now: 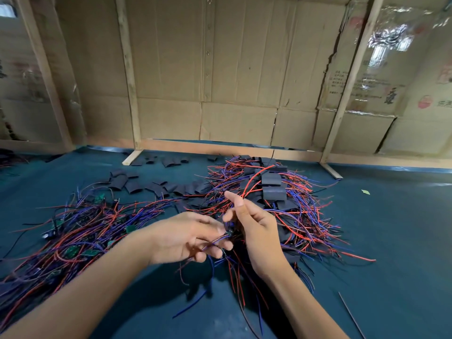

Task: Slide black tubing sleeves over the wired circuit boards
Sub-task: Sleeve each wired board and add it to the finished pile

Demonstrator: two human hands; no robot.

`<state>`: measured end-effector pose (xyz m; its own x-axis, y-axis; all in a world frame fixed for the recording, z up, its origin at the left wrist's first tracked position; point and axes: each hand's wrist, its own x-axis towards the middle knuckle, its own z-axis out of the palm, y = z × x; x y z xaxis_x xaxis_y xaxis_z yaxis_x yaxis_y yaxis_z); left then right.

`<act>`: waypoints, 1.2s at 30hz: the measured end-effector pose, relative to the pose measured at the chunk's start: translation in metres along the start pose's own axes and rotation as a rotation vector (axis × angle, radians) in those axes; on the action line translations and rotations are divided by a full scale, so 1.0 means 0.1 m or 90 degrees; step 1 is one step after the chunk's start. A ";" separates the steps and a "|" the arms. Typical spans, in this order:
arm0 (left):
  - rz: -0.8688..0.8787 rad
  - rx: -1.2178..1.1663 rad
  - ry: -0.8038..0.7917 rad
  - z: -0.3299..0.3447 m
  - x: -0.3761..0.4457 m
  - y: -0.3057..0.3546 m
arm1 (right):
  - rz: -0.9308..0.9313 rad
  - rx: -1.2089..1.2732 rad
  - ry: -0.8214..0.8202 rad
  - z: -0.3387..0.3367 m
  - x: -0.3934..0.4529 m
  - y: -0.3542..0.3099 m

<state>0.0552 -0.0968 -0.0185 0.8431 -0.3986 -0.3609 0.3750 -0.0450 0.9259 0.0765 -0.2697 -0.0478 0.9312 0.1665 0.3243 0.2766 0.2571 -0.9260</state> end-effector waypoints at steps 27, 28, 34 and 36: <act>-0.141 1.042 0.358 -1.77 0.64 0.23 | 0.237 0.170 -0.088 -0.05 0.00 0.10; -0.149 1.054 0.343 -1.77 0.64 0.28 | 0.238 0.175 -0.090 -0.04 0.00 0.10; -0.211 1.117 0.314 -1.67 0.63 0.43 | 0.243 0.177 -0.093 -0.05 -0.01 0.08; -0.175 1.147 0.397 -1.63 0.58 0.44 | 0.245 0.183 -0.094 -0.04 0.00 0.08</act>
<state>0.1834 0.0272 -0.0170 0.9901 0.0995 -0.0994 0.0660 -0.9528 -0.2965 0.0793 -0.2721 -0.0557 0.9038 0.4277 0.0134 -0.1755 0.3991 -0.8999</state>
